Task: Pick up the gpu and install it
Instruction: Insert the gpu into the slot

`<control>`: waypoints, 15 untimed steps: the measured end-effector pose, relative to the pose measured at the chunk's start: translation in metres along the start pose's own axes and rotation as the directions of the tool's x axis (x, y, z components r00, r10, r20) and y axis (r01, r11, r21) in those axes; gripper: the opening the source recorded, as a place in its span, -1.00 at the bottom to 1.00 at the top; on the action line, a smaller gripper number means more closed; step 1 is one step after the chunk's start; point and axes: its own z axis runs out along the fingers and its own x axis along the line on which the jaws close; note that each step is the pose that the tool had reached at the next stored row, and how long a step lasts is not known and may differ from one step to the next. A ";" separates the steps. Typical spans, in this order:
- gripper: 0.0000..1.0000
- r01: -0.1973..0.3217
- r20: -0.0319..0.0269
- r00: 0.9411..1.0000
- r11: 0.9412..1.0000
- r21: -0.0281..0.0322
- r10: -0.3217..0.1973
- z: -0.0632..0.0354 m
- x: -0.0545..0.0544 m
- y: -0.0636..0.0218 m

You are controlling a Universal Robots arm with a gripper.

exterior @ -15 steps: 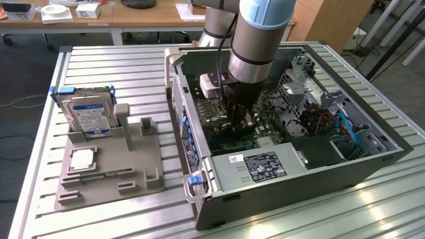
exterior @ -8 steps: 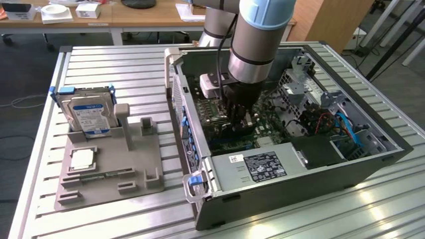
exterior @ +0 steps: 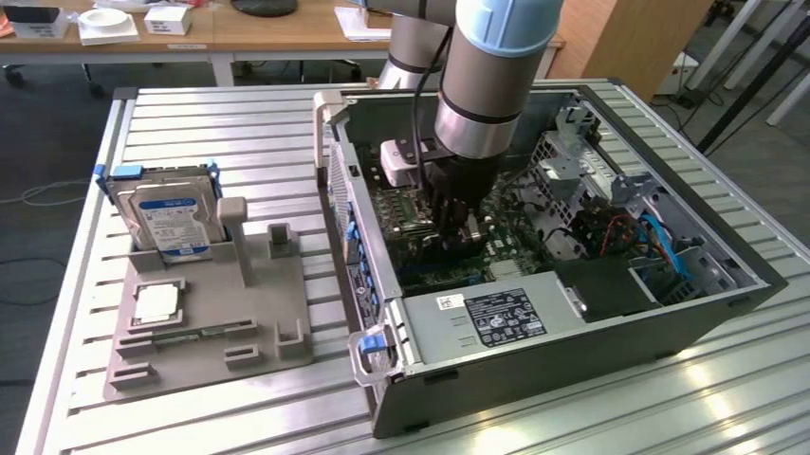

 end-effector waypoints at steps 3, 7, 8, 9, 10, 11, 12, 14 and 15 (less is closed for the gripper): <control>-0.46 0.000 0.000 1.000 1.000 0.000 0.000 0.0000 0.000 0.0000; -0.46 -0.002 0.000 1.000 1.000 0.000 0.002 0.0000 0.000 0.0000; -0.46 -0.004 0.000 1.000 1.000 0.000 0.004 0.0000 0.000 0.0000; -0.46 -0.006 0.000 1.000 1.000 0.000 0.006 0.0000 0.000 0.0000; -0.46 -0.007 0.000 1.000 1.000 0.000 0.007 0.0000 0.000 0.0000; -0.46 -0.008 0.000 1.000 1.000 0.000 0.008 0.0000 0.000 0.0000; -0.46 -0.009 0.000 1.000 1.000 0.000 0.009 0.0000 0.000 0.0000; -0.46 -0.012 0.000 1.000 1.000 0.000 0.012 0.0001 0.000 0.0000; -0.46 -0.012 0.000 1.000 1.000 0.000 0.012 0.0001 0.000 0.0000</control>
